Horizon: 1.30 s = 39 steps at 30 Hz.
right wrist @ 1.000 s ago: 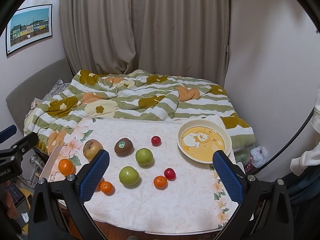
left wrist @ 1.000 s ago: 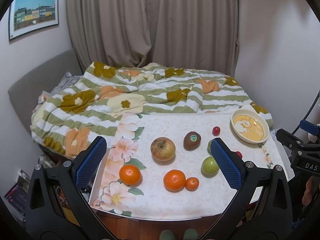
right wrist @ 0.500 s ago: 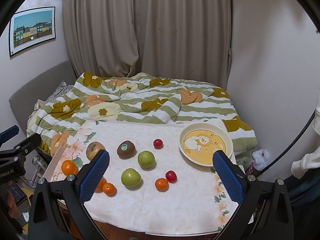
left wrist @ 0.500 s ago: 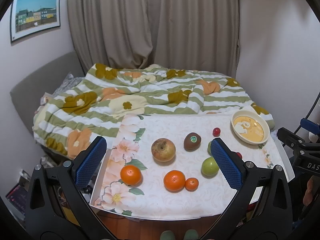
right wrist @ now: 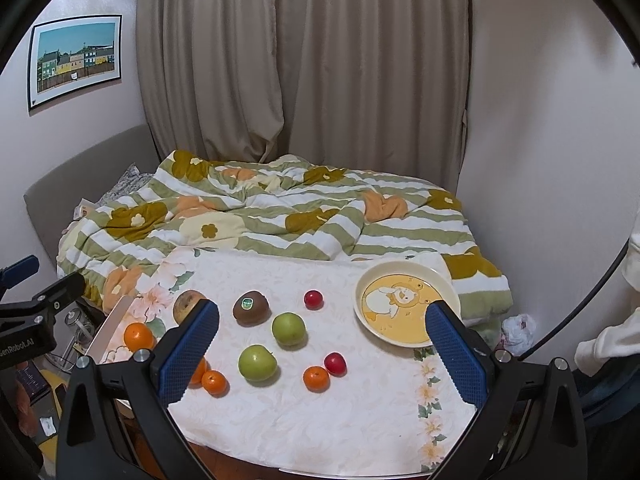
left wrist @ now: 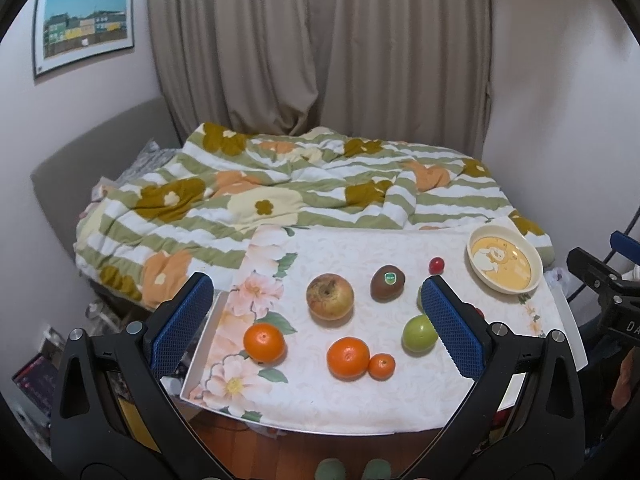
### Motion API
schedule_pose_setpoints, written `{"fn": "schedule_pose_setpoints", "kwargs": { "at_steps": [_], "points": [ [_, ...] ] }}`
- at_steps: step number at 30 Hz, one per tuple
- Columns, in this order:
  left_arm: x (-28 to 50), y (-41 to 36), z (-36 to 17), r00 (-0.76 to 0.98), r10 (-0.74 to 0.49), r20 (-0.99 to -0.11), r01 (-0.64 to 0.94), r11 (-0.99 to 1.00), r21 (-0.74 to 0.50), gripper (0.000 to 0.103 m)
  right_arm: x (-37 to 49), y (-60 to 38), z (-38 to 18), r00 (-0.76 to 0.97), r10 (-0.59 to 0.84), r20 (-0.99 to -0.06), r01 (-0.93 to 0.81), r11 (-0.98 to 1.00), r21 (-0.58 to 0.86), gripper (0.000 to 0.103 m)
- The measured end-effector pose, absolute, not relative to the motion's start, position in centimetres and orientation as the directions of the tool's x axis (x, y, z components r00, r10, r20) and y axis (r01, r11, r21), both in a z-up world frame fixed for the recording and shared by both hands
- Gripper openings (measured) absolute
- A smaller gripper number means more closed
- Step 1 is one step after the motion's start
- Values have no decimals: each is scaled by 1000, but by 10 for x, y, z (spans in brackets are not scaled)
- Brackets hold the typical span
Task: Organize fruits
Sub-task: 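Grasp the large orange with the left tool while the right tool grasps a green apple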
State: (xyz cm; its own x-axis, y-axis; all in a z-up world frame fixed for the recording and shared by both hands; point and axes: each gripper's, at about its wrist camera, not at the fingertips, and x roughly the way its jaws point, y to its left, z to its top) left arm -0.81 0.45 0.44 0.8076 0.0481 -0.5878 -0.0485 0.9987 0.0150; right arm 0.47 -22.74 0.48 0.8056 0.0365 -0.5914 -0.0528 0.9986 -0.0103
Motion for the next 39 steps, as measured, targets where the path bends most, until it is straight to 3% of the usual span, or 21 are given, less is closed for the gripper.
{"fn": "schedule_pose_setpoints", "kwargs": {
  "at_steps": [12,21,37,39],
  "points": [
    [10,37,-36,729,130,-672,-97,991,87,103,25,-225,-39,740,62,-669,-72,997,14,103],
    [60,72,-102,619,64,-782,43,992,115,103,46,-198,-88,674,18,-738,-8,1000,18,103],
    [111,92,-190,477,-39,-878,251,963,94,103,68,-169,-170,512,-13,-859,160,984,81,103],
    [115,92,-199,456,-47,-889,269,959,87,96,73,-166,-178,503,-9,-864,172,981,90,103]
  ]
}}
